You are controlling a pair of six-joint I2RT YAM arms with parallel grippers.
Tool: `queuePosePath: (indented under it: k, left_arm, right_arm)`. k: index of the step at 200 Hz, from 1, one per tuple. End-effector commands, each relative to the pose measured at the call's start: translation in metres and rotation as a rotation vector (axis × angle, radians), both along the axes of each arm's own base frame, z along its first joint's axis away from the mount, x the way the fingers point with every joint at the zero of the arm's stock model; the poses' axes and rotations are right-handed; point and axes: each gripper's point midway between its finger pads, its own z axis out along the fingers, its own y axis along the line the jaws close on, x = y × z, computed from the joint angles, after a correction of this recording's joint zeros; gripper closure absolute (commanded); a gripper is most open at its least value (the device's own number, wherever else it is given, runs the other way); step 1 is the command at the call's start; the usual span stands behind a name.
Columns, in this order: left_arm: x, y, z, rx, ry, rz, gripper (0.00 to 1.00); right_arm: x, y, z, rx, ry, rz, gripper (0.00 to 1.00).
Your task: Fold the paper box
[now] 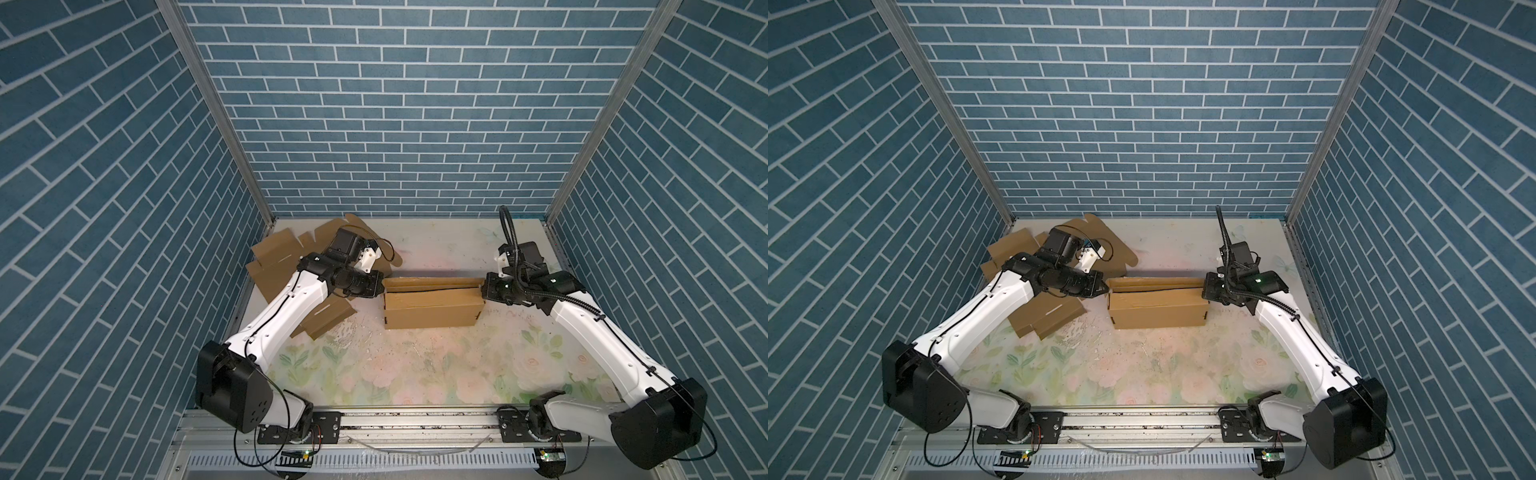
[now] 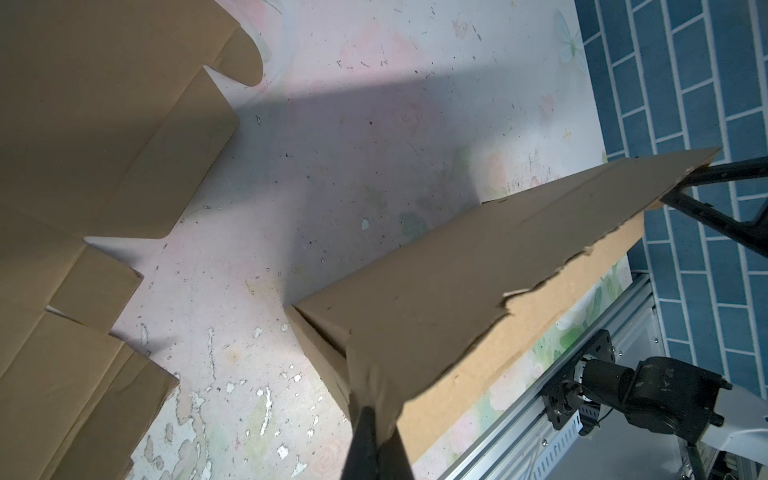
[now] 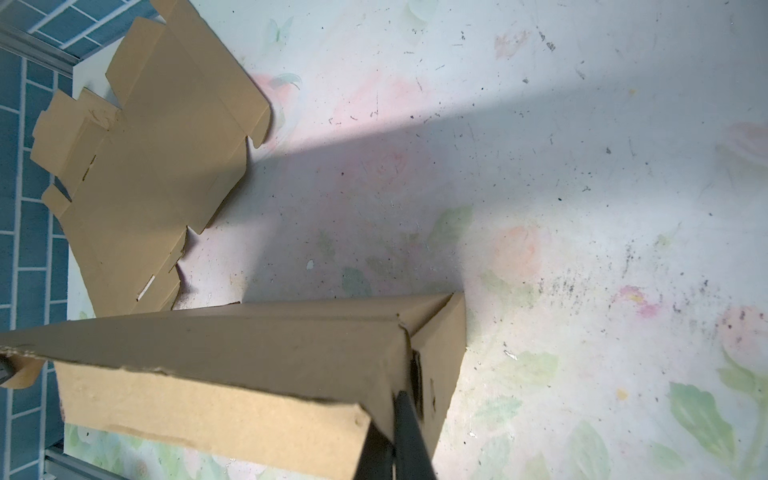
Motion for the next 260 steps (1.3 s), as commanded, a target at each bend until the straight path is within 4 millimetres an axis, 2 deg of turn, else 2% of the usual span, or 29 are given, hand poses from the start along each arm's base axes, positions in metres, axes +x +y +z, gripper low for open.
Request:
queuePosePath:
  k: [1,115,192,260]
  left_arm:
    - [-0.004,0.000,-0.004,-0.023,0.033,0.048,1.00]
    - [-0.010,-0.004,-0.025,-0.017,0.030,0.091,1.00]
    - [-0.011,0.002,-0.040,0.000,-0.001,0.124,1.00]
    - [-0.016,-0.006,-0.051,-0.019,0.025,0.136,1.00]
  right_arm:
    - [-0.019,-0.013,-0.030,-0.046,0.122,-0.069,1.00]
    - [-0.016,-0.014,-0.031,-0.033,0.122,-0.105,1.00]
    - [-0.016,-0.014,-0.033,-0.030,0.123,-0.113,1.00]
    - [-0.015,-0.014,-0.033,-0.028,0.122,-0.120,1.00]
